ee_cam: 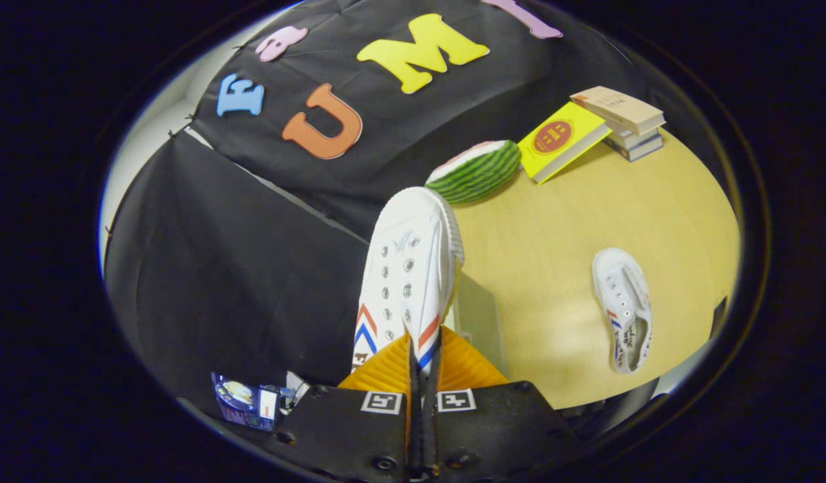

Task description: Open the storage box then place both shoes into the box .Put the left shoe in first, then the right shoe, with the right side of both shoes facing outward in a uniform manner.

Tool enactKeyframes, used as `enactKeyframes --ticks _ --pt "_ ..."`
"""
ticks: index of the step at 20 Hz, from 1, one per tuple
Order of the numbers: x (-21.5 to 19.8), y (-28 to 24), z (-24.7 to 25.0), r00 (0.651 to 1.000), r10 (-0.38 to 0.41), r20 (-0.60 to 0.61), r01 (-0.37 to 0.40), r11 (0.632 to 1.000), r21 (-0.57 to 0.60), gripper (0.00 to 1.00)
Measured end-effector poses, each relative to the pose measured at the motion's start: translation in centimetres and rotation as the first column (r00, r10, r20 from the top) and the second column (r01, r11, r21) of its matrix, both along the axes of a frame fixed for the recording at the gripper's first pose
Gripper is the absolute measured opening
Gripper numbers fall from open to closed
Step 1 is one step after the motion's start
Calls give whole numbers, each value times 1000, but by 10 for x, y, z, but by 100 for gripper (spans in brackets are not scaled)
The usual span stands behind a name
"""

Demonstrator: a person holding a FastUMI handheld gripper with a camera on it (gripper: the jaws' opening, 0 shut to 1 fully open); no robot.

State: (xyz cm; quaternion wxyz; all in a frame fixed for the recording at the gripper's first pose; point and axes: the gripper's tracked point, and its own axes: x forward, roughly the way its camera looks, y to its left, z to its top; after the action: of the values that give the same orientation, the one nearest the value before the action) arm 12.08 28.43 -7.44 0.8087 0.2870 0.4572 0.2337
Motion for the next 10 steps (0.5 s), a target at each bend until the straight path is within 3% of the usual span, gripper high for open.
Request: enactKeyframes --ticks 4,10 --pt "-8 59 -3 998 55 -26 -54 998 20 5" --pt "-34 118 -64 975 153 -162 -162 986 -43 6"
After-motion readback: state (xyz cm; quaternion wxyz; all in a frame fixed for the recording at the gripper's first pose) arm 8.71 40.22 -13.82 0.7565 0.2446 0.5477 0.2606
